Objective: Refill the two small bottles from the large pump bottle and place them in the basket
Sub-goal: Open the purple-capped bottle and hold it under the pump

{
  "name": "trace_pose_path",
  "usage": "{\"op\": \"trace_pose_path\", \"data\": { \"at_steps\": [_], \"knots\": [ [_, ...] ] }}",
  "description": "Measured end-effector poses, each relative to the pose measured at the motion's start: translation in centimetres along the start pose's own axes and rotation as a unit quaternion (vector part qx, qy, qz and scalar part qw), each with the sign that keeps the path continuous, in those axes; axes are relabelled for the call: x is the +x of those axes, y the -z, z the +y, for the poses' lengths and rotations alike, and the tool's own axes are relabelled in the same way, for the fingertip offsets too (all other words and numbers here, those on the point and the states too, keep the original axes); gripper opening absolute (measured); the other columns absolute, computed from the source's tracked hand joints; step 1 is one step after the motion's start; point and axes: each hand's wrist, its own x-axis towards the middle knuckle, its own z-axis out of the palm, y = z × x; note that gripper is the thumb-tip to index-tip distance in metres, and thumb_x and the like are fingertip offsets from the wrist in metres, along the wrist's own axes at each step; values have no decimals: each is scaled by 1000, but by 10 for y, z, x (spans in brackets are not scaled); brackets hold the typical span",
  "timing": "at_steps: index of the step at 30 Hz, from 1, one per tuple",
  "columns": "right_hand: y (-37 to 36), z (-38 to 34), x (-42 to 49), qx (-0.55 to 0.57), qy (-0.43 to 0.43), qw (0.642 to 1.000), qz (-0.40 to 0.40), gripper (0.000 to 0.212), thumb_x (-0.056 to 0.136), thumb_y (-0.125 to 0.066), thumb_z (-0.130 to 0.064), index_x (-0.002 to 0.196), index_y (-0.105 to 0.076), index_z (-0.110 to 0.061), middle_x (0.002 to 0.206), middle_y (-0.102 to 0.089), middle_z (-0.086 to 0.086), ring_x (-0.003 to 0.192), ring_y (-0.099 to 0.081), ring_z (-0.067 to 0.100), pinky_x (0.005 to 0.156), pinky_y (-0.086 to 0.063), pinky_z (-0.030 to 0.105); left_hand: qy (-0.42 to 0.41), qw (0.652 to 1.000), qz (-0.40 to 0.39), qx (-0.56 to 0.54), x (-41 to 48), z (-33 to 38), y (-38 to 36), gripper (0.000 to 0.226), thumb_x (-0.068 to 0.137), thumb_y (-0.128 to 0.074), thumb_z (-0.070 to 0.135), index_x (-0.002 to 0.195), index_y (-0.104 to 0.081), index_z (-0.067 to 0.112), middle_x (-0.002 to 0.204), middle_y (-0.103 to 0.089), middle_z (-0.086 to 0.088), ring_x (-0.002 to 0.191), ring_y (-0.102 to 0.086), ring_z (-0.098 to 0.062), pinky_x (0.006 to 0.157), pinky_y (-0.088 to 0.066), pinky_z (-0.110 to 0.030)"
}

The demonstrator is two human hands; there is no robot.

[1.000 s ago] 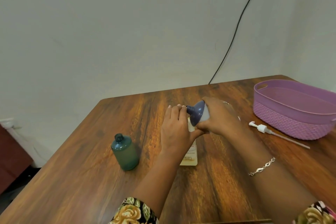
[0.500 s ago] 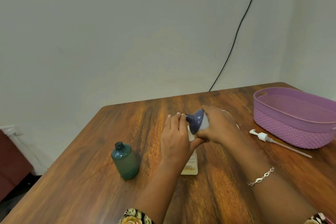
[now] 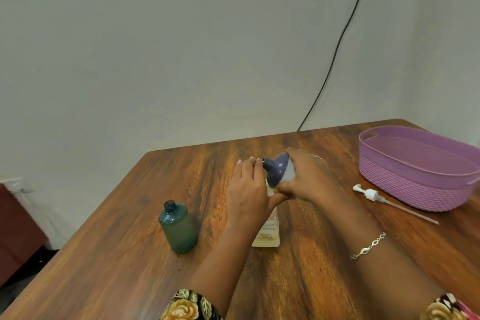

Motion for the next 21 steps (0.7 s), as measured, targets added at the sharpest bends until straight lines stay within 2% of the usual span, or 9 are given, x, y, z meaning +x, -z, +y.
{"op": "trace_pose_path", "data": {
  "at_steps": [4, 8, 12, 17, 21],
  "knots": [
    [5, -2, 3, -8, 14, 1000, 25, 69, 67, -76, -35, 126, -44, -18, 121, -52, 6, 107, -51, 22, 88, -42, 31, -15, 1000, 20, -9, 8, -3, 3, 78, 51, -69, 73, 87, -69, 4, 84, -68, -6, 78, -66, -19, 70, -57, -30],
    [-2, 2, 3, -24, 10, 1000, 5, 71, 64, -78, -35, 124, -44, -20, 121, -51, 4, 107, -50, 22, 90, -44, 33, 6, 999, -5, -35, -1, -3, -3, 79, 52, -68, 73, 91, -69, 5, 89, -69, -6, 81, -67, -18, 67, -56, -27],
    [-4, 4, 4, -43, 13, 999, -2, 74, 65, -77, -37, 127, -41, -21, 127, -47, 4, 114, -46, 22, 97, -37, 35, 25, 998, -25, -57, -4, 0, -4, 78, 52, -69, 72, 94, -69, 6, 93, -69, -6, 82, -68, -17, 67, -57, -26],
    [8, -1, 2, 3, 7, 1000, 8, 74, 63, -76, -33, 127, -41, -20, 124, -48, 5, 110, -48, 24, 94, -43, 42, 6, 999, -26, -35, 12, -4, 9, 77, 49, -65, 78, 85, -68, 11, 83, -66, 1, 72, -65, -11, 60, -52, -19],
    [4, 0, 0, 30, 2, 999, -13, 75, 64, -77, -29, 128, -40, -20, 126, -46, 5, 109, -49, 25, 93, -45, 43, 29, 997, -52, -49, 5, -2, 8, 80, 49, -67, 76, 92, -68, 9, 90, -68, -2, 75, -67, -13, 56, -52, -19]
  ]
}}
